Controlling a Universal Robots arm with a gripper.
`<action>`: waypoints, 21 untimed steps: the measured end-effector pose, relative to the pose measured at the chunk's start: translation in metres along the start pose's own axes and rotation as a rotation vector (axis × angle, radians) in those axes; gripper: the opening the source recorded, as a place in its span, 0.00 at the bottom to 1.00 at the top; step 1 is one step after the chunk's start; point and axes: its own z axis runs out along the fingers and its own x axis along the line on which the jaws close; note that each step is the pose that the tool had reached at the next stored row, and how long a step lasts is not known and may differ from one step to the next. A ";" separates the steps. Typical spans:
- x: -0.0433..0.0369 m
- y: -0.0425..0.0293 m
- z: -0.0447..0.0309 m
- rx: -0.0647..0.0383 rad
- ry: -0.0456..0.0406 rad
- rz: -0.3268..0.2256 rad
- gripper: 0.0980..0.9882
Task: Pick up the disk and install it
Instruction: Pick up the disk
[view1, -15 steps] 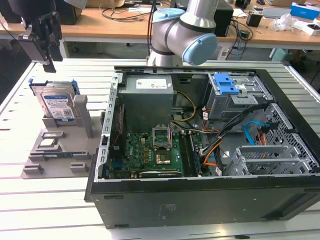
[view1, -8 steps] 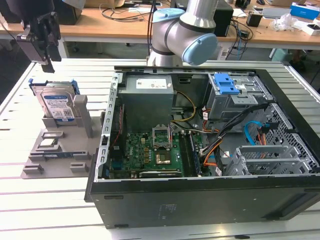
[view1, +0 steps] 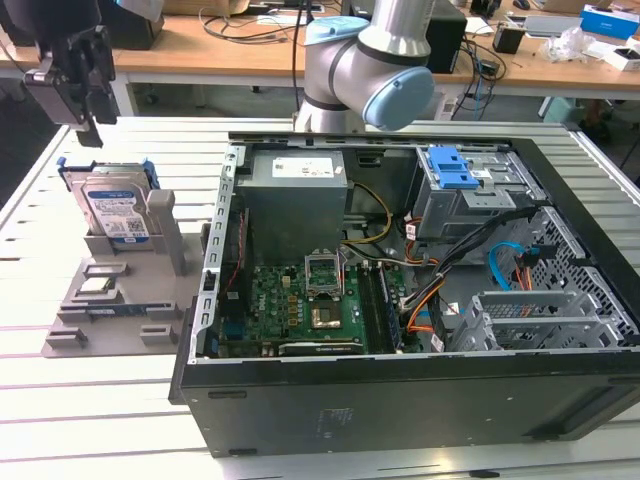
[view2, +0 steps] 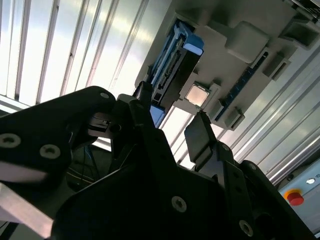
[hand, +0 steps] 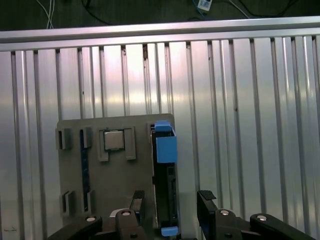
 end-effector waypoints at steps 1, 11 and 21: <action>0.0000 0.0008 0.0016 0.000 0.0000 0.000 0.50; 0.0002 0.0005 0.0186 0.000 0.0000 0.000 0.50; -0.0001 0.0103 0.0402 0.000 0.0000 -0.002 0.50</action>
